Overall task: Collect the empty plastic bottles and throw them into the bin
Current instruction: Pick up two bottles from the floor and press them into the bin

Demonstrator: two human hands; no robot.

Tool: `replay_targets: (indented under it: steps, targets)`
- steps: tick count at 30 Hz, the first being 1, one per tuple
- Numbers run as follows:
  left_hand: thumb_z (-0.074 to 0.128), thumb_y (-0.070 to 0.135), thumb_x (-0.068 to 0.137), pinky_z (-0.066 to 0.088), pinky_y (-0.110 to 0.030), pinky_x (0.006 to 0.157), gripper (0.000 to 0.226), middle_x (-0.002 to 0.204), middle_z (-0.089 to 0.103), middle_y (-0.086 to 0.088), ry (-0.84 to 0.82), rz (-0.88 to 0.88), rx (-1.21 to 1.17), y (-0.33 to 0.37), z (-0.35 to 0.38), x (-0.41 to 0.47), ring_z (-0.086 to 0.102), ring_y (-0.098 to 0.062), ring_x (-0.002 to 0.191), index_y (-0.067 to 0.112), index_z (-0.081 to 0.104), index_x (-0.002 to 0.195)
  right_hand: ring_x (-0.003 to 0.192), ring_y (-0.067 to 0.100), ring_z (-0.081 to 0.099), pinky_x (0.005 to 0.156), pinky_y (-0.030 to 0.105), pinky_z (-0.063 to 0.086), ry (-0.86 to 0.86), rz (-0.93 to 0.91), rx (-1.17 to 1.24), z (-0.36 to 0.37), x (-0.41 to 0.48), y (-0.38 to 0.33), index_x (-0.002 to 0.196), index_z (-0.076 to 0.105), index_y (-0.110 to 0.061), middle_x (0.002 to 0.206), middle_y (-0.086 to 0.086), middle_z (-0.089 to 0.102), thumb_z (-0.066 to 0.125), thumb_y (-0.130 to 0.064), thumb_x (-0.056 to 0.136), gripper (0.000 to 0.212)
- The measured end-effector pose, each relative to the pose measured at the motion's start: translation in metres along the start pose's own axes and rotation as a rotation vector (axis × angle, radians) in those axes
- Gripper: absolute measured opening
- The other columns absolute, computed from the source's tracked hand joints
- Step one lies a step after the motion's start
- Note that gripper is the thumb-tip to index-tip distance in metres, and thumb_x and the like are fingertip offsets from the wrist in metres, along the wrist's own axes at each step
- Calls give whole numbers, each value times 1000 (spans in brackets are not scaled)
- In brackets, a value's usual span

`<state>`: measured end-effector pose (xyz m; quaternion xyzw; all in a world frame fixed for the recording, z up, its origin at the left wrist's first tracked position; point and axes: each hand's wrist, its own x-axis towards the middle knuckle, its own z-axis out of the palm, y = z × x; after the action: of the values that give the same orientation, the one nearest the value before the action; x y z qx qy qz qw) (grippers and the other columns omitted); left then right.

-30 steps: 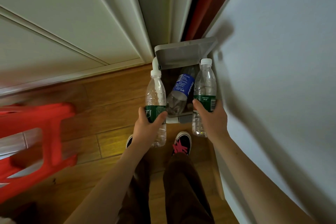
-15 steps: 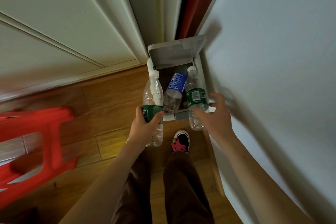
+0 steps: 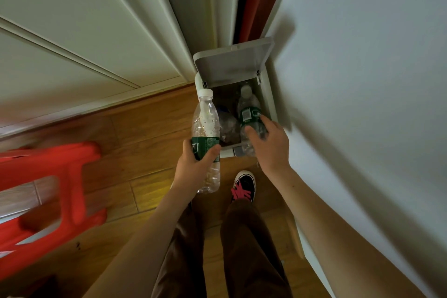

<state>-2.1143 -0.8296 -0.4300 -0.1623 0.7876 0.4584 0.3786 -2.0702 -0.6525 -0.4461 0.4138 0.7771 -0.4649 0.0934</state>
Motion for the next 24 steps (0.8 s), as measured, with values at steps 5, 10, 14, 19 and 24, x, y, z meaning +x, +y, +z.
replay_targets:
  steps: [5,10,14,19,24]
  targets:
    - [69,47,82,53,-26,68,48,101,64,8,-3,-5,28,1,2,-4,65,-9,89,25,43,116,119,1,41,93,2,35,12,-80,2,-8,-11,5,139,48,-20,135,-10,47,61,-33,93,50]
    - [69,52,79,57,-32,68,57,101,65,2,-17,1,158,4,3,-5,66,-14,86,18,44,118,135,14,42,112,34,38,39,-136,-73,-17,-24,24,141,47,-20,144,-1,48,59,-27,94,48]
    - [69,54,78,58,-35,70,55,97,66,2,-17,39,215,8,6,-1,66,-15,84,18,45,113,137,15,40,112,33,37,53,-178,-117,-15,-11,26,143,45,-20,148,-1,44,57,-28,95,50]
    - [59,43,84,60,-41,63,39,91,65,-4,-106,73,327,15,15,14,67,-18,75,20,38,107,140,16,37,110,24,29,52,-229,-162,-10,9,35,145,43,-18,151,0,41,55,-27,97,50]
    - [51,55,88,52,-26,57,57,100,66,-3,-94,178,594,31,27,30,65,-15,79,17,37,127,141,13,34,105,11,22,66,-241,-187,-11,20,45,145,41,-18,151,-1,41,54,-24,97,50]
